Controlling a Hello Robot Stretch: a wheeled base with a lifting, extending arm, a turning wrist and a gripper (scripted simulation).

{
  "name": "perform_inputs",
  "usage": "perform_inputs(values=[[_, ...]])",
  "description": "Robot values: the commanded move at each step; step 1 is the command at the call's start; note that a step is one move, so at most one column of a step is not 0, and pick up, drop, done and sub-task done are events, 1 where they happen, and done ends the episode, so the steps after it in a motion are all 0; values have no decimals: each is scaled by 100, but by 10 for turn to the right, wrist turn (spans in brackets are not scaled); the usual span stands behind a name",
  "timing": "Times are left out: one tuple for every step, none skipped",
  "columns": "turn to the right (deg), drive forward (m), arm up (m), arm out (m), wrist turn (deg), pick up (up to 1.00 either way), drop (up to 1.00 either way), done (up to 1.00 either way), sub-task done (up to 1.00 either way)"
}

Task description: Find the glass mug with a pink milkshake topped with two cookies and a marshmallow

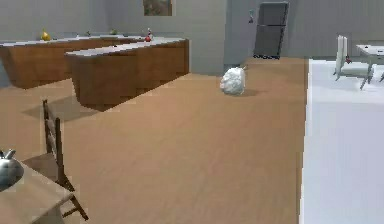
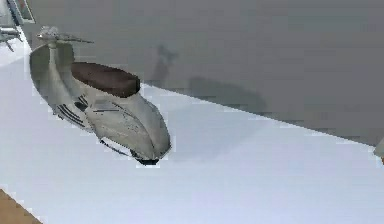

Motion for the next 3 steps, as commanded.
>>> perform_inputs(values=[[0,95,0,0,0,0,0,0,0],[360,0,0,0,0,0,0,0,0],[30,0,0,0,0,0,0,0,0]])
